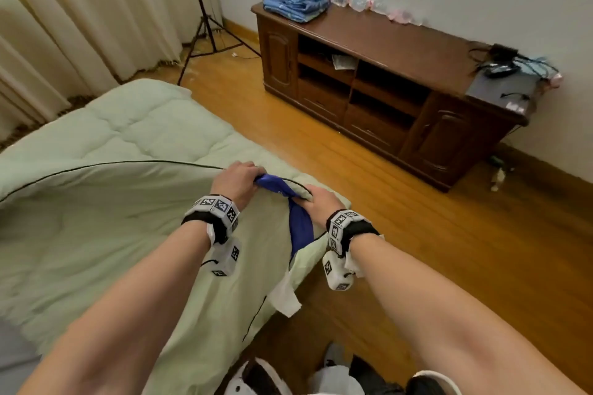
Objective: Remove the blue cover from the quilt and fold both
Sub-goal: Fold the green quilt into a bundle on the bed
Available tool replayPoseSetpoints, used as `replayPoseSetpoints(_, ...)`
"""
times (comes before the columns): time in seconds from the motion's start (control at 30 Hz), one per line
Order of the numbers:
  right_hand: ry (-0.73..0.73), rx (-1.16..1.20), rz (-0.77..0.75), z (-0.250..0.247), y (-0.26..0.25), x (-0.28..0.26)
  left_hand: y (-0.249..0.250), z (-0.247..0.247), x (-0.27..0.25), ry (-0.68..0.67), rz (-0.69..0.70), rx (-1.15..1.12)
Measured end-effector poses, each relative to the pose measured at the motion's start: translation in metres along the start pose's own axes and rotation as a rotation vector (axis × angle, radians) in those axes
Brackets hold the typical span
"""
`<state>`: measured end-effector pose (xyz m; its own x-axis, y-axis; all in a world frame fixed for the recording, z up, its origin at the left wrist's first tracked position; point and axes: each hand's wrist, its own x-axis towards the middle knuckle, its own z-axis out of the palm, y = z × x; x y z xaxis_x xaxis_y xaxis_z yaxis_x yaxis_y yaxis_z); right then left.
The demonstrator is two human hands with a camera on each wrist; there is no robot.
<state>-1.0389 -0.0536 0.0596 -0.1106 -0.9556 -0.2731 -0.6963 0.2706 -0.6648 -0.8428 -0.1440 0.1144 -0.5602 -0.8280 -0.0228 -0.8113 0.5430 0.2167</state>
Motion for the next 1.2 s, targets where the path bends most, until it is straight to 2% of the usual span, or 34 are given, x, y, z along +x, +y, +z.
replayPoseSetpoints(0.17,0.077,0.054,0.070,-0.093,0.089,0.045,0.093,0.015,0.114,0.005,0.084,0.020)
replayPoseSetpoints(0.33,0.145,0.073,0.098,-0.175,0.156,0.109,0.151,0.042,0.232,0.013,0.088,-0.023)
replayPoseSetpoints(0.5,0.154,0.086,0.174,-0.247,0.226,0.196,0.199,0.066,0.360,0.004,0.136,-0.001)
replayPoseSetpoints(0.57,0.111,0.043,0.202,-0.277,0.249,0.232,0.211,0.081,0.409,-0.055,0.130,-0.013)
replayPoseSetpoints(0.63,0.031,-0.016,0.234,-0.296,0.280,0.271,0.220,0.108,0.454,-0.175,0.113,-0.030)
replayPoseSetpoints(0.7,-0.027,-0.092,0.294,-0.294,0.307,0.290,0.222,0.141,0.468,-0.296,0.061,-0.135)
replayPoseSetpoints(0.77,-0.104,-0.110,0.423,-0.286,0.341,0.311,0.221,0.174,0.481,-0.428,-0.030,-0.254)
replayPoseSetpoints(0.87,-0.254,-0.099,0.567,-0.281,0.371,0.337,0.209,0.199,0.485,-0.551,-0.173,-0.263)
replayPoseSetpoints(0.93,-0.329,-0.111,0.548,-0.289,0.380,0.358,0.204,0.198,0.490,-0.519,-0.264,-0.257)
replayPoseSetpoints(1.1,-0.449,-0.096,0.359,-0.325,0.376,0.404,0.206,0.176,0.496,-0.367,-0.524,-0.265)
replayPoseSetpoints(1.2,-0.484,-0.101,0.269,-0.343,0.369,0.428,0.217,0.168,0.496,-0.416,-0.611,-0.241)
